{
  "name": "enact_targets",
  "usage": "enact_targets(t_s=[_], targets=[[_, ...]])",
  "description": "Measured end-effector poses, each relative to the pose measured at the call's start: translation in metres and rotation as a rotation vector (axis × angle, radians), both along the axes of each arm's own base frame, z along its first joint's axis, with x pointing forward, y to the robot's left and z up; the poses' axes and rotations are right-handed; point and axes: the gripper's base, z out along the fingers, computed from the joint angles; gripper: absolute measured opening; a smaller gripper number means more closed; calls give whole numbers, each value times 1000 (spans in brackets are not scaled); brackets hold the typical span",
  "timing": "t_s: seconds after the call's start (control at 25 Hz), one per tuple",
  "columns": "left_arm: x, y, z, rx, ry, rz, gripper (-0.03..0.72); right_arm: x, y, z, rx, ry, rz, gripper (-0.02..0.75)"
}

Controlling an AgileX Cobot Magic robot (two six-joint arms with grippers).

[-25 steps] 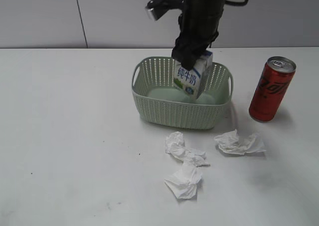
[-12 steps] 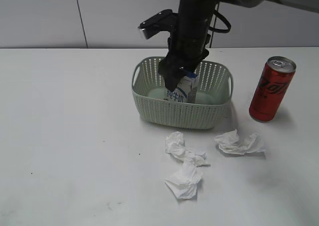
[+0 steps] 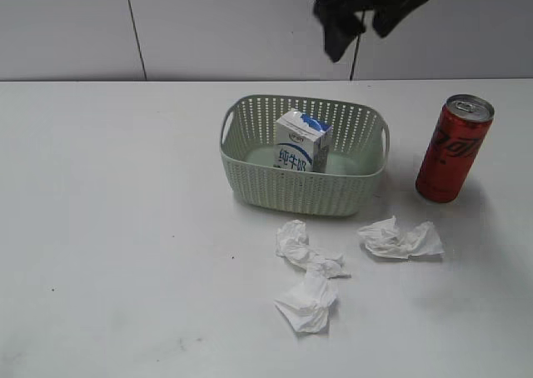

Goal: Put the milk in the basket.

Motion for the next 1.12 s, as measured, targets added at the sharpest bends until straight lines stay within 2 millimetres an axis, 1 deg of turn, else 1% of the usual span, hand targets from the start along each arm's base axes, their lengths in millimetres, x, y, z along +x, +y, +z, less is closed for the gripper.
enact_targets(t_s=[0.12,0.36,0.48,0.56,0.6,0.68,0.72,0.88,1.0,1.12], targets=[[0,0,0,0,0,0,462,5,-40,22,22,-22,-125,622],[0,0,0,0,0,0,462,11,-121,57,60,-90,-344,614],[0,0,0,0,0,0,462,6,-159,63,62,-95,-441,606],[0,0,0,0,0,0,462,-2,-184,62,54,-77,-503,603],[0,0,0,0,0,0,462,-7,-195,57,46,-57,-530,601],[0,0,0,0,0,0,462,-23,-210,50,32,-16,-565,596],[0,0,0,0,0,0,462,-32,-214,48,31,0,-573,596],[0,0,0,-1,0,-1,462,-80,-214,46,33,43,-563,596],[0,0,0,-1,0,-1,462,-125,-213,46,38,51,-562,596],[0,0,0,-1,0,-1,462,-172,-213,38,36,58,-562,594]])
